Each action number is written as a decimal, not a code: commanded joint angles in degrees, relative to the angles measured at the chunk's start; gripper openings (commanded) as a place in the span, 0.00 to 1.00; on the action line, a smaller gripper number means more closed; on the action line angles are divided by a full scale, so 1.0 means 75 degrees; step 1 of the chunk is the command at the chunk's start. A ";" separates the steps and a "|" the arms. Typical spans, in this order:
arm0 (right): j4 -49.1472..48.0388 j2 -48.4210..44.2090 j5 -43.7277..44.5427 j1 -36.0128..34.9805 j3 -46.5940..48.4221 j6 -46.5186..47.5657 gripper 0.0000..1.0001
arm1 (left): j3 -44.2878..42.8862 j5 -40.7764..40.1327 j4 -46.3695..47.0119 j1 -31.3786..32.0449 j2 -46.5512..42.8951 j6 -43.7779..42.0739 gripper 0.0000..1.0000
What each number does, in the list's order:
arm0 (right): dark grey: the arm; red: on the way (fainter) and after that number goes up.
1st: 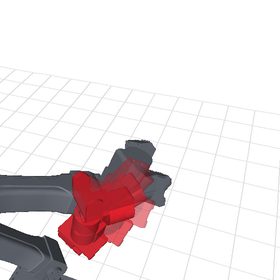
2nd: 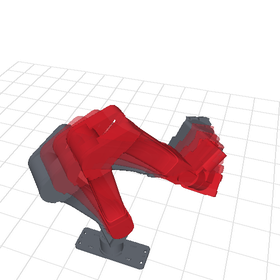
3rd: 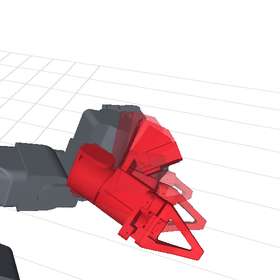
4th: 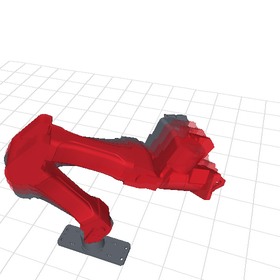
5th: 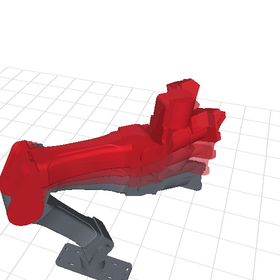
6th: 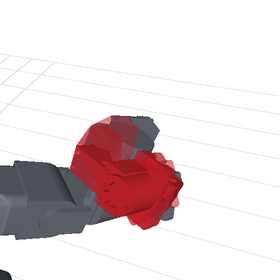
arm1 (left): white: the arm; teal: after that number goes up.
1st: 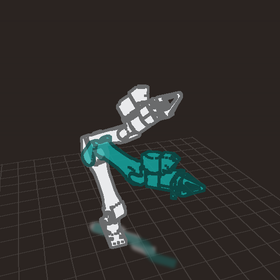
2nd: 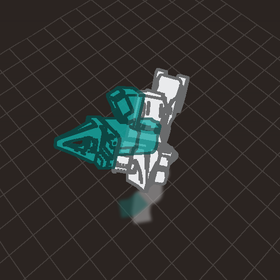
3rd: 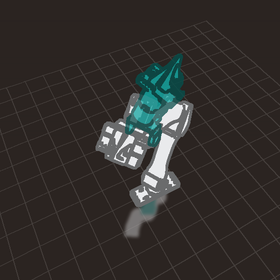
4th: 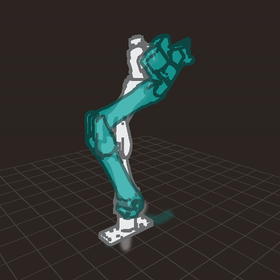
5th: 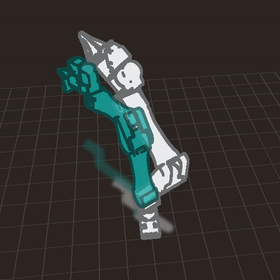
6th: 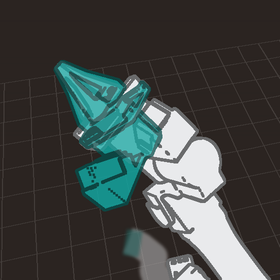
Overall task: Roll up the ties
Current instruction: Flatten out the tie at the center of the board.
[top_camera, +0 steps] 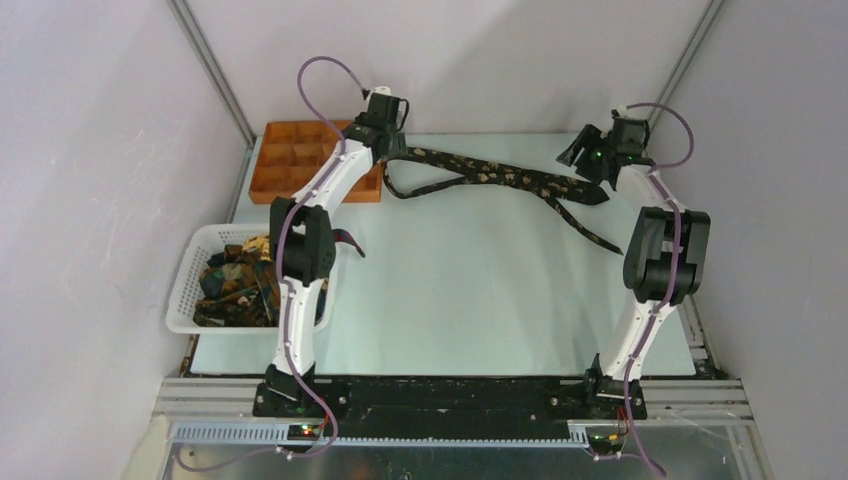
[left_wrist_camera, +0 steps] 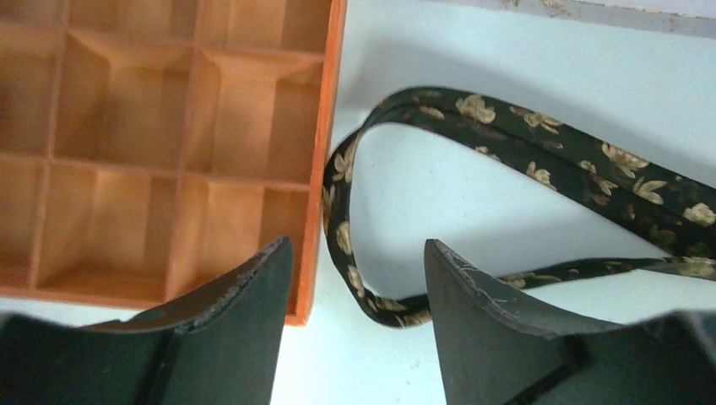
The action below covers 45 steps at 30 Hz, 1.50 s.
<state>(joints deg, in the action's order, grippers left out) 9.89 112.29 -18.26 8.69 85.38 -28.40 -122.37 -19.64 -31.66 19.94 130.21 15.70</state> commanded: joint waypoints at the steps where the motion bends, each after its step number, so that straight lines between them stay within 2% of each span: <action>1: 0.0462 0.0304 0.0382 -0.0279 0.0497 0.0195 0.65 | 0.0832 0.0291 -0.0462 -0.0015 -0.1014 0.2215 0.63; 5: 0.0574 0.0490 0.0753 -0.0315 0.0628 -0.0105 0.63 | 0.2132 0.0414 -0.0166 0.0299 -0.1581 0.3901 0.61; 7: 0.0582 0.0487 0.0864 -0.0315 0.0572 -0.0203 0.63 | 0.2522 -0.0053 -0.0099 0.0624 -0.1688 0.4573 0.63; 9: 0.0523 0.0434 0.0905 -0.0315 0.0422 -0.0273 0.62 | 0.2770 -0.0547 -0.0012 0.0965 -0.1718 0.5376 0.67; 13: 0.0390 0.0303 0.0889 -0.0315 0.0203 -0.0289 0.62 | 0.2658 -0.0933 0.0124 0.1276 -0.1366 0.6131 0.74; 18: 0.0341 0.0233 0.1025 -0.0203 0.0108 -0.0340 0.63 | 0.1899 -0.1310 -0.0187 0.1272 -0.0801 0.6428 0.76; 22: 0.0205 0.0281 0.0881 -0.0003 0.0128 -0.0569 0.63 | 0.1779 -0.1538 -0.0130 0.1213 -0.0538 0.6683 0.77; 30: 0.0195 0.0367 0.0974 0.0083 0.0333 -0.0653 0.65 | 0.1386 -0.1101 -0.0255 0.1033 -0.0004 0.7481 0.78; 37: 0.0156 0.0522 0.0982 0.0094 0.0331 -0.0687 0.65 | 0.1113 -0.0609 -0.0141 0.0992 0.0355 0.8218 0.84; 42: 0.0119 0.0571 0.0983 0.0151 0.0329 -0.0744 0.65 | 0.1062 -0.0366 -0.0032 0.0996 0.0531 0.8575 0.83; 45: 0.0097 0.0624 0.0990 0.0193 0.0361 -0.0768 0.65 | 0.1055 -0.0252 0.0011 0.0978 0.0688 0.8724 0.77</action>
<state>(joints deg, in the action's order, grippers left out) 12.88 115.87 -11.57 9.63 86.06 -33.15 -112.20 -22.63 -32.71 27.44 133.93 77.23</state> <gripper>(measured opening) 0.644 0.804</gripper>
